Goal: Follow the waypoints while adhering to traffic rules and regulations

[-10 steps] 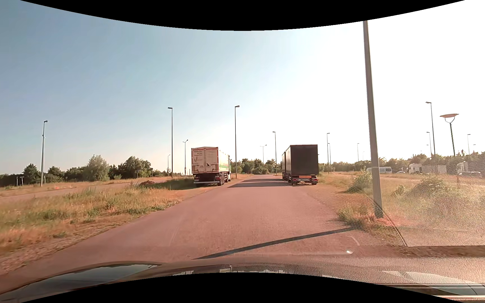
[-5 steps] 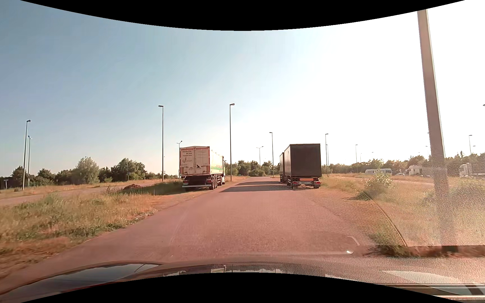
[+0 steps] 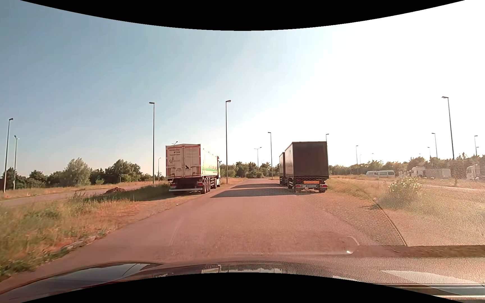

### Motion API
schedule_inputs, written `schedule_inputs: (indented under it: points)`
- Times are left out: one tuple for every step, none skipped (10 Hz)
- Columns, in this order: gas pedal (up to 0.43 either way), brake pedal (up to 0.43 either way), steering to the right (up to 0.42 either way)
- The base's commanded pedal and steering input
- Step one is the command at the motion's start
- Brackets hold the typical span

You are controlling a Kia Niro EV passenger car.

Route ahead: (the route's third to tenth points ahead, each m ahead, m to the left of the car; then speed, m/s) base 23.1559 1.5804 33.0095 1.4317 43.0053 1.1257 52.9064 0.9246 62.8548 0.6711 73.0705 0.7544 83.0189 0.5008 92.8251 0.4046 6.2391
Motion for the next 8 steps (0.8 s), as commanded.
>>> schedule_inputs:
  points:
    - [0.339,0.012,0.008]
    - [0.331,0.012,0.007]
    - [0.331,0.012,0.007]
    - [0.331,0.012,0.007]
    - [0.319,0.012,0.007]
    - [0.299,0.012,0.007]
    - [0.268,0.012,0.007]
    - [0.248,0.012,0.006]
